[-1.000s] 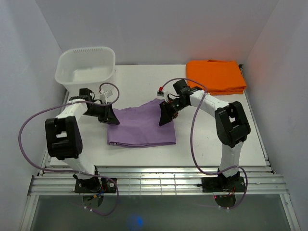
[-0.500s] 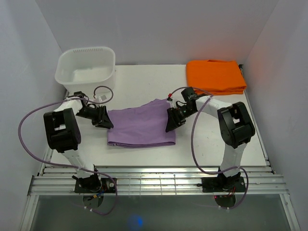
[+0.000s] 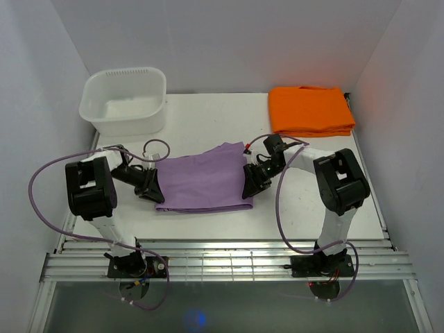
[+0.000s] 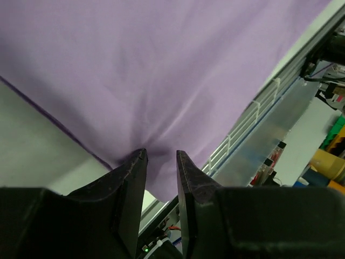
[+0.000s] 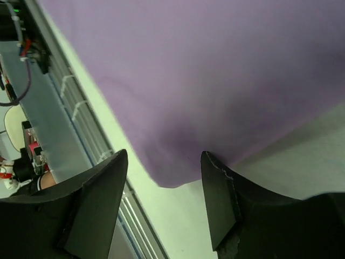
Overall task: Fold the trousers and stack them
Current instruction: Fold the trousers
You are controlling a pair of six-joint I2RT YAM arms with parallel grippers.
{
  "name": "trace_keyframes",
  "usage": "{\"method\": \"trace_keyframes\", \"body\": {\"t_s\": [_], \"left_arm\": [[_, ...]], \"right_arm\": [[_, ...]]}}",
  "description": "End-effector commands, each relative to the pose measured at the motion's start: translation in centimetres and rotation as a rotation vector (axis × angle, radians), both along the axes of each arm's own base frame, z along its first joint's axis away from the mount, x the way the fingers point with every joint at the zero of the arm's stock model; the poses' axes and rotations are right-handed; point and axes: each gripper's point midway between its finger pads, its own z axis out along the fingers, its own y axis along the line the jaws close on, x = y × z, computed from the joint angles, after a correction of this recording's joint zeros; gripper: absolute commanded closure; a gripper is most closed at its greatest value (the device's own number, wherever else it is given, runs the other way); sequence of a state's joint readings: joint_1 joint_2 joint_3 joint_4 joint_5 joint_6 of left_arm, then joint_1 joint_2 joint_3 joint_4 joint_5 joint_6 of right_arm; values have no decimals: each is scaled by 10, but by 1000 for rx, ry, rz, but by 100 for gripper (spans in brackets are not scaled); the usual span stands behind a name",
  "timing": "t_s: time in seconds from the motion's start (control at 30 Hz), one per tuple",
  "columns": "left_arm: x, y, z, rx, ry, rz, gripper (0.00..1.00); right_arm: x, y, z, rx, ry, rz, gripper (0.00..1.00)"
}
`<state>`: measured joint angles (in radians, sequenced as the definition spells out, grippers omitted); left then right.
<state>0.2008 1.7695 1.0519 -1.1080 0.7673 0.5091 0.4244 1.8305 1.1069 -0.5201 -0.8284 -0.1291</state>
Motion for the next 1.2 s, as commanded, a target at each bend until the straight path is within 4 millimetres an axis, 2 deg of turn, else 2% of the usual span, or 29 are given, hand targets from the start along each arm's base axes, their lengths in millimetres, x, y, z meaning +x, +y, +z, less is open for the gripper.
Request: {"method": "trace_keyframes", "body": {"t_s": [0.0,0.1,0.17,0.23,0.3,0.33,0.37,0.47,0.6,0.7,0.73,0.77,0.8,0.83,0.87,0.9,0.93,1.0,1.03,1.1,1.13,1.17], "left_arm": [[14,14,-27,97,-22,18,60],[21,22,-34,141,-25,22,61],[23,25,-32,160,-43,11,60],[30,25,-17,151,-108,-9,58],[27,19,3,104,-141,-50,56],[35,13,23,60,-200,-54,56],[31,9,34,33,-199,-59,55],[36,0,64,-27,-265,-71,55],[50,-7,92,-84,-359,-57,51],[68,-17,109,-68,-498,-48,42],[72,-20,113,-50,-529,-34,40],[89,-19,117,8,-643,-39,38],[84,-22,120,36,-699,-37,31],[86,-31,123,49,-749,-56,27],[97,-35,131,63,-832,-47,23],[96,-35,135,94,-878,-44,21],[91,-49,127,90,-884,-80,18],[98,-54,128,133,-960,-98,16],[91,-64,121,136,-976,-136,15],[93,-74,118,172,-1053,-190,14],[84,-84,108,196,-1066,-238,14],[84,-91,108,208,-1111,-263,14]], "right_arm": [[8,-12,-32,-111,-1,-30,37],[16,-17,-30,-128,-39,-42,37],[20,-20,-16,-119,-85,-50,37],[27,-22,1,-90,-118,-52,37],[28,-25,22,-60,-148,-37,38],[29,-22,34,-27,-162,-31,38],[33,-19,52,3,-208,-27,38],[41,-8,82,84,-255,-15,36],[60,1,97,109,-277,-52,25],[75,-9,72,0,-255,-153,16],[75,-13,63,-24,-240,-176,15],[74,-17,56,-47,-224,-204,13],[65,-24,39,-79,-181,-225,12],[66,-27,31,-98,-176,-258,11],[63,-30,25,-106,-173,-267,9],[60,-32,17,-118,-163,-276,9],[52,-33,6,-112,-139,-271,9],[43,-31,-7,-104,-73,-273,11],[35,-30,-14,-92,-37,-270,12],[38,-27,-21,-84,-31,-276,14],[41,-26,-23,-82,-27,-279,16],[39,-25,-32,-91,7,-275,16]]}}
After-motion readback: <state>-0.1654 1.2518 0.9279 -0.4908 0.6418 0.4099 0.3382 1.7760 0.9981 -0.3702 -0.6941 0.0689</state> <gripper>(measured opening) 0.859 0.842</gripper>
